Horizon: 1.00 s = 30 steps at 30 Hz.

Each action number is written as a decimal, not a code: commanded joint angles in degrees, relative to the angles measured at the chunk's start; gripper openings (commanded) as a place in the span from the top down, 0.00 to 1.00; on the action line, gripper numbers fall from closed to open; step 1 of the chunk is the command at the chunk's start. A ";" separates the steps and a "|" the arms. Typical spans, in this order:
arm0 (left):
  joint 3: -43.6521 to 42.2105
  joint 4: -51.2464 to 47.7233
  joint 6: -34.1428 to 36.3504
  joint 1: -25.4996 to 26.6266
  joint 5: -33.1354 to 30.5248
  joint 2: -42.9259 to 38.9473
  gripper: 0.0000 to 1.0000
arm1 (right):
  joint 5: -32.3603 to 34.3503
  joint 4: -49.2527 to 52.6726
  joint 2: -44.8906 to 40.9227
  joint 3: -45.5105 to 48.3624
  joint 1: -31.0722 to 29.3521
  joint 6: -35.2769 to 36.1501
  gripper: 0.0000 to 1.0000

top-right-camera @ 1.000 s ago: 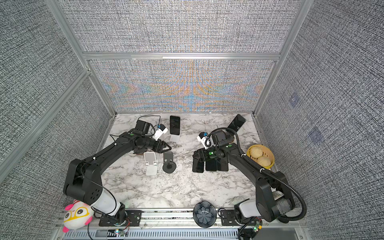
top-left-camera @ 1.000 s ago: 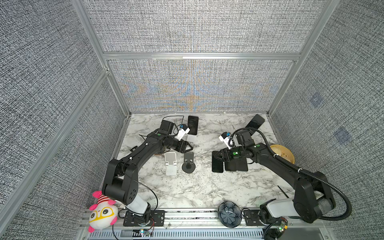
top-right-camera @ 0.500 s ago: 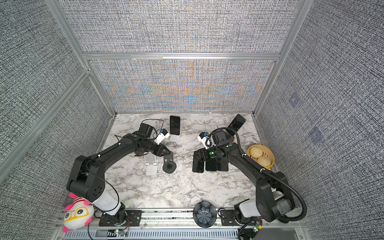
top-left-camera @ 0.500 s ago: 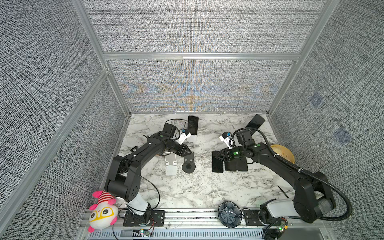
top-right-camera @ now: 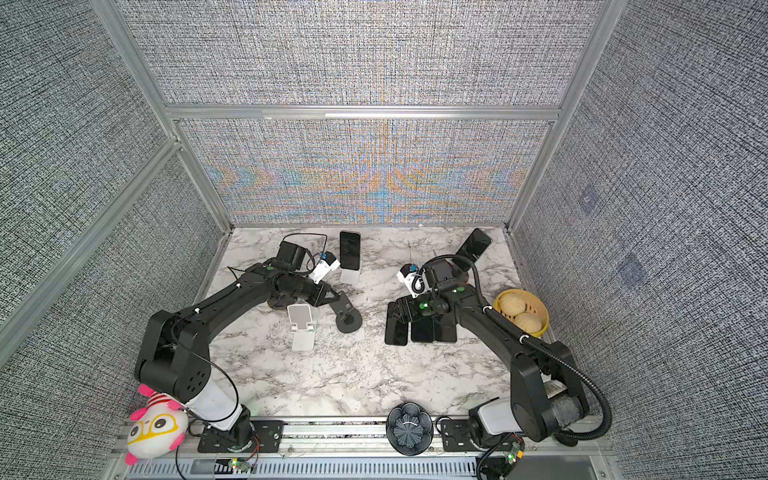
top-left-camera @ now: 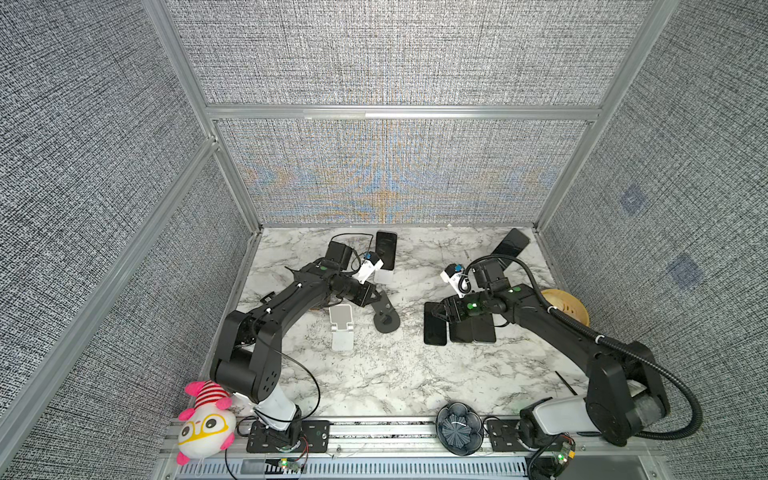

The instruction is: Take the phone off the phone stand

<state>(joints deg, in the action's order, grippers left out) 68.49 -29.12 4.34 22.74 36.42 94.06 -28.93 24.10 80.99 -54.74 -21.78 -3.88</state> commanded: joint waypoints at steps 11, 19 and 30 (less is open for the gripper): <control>6.89 1.28 -8.61 -6.53 -9.68 1.22 1.00 | 2.54 2.83 -3.08 1.09 0.58 1.10 0.39; 9.56 1.30 -12.69 -11.49 -17.00 3.40 1.00 | 8.15 2.89 -6.40 3.04 1.32 -1.66 0.39; 13.07 3.79 -18.43 -13.93 -20.29 9.10 1.00 | 12.49 3.23 -9.54 5.74 1.89 -3.88 0.39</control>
<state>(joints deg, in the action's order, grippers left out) 81.10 -27.14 -11.27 9.21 16.91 102.54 -17.91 26.74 71.57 -49.10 -19.92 -6.94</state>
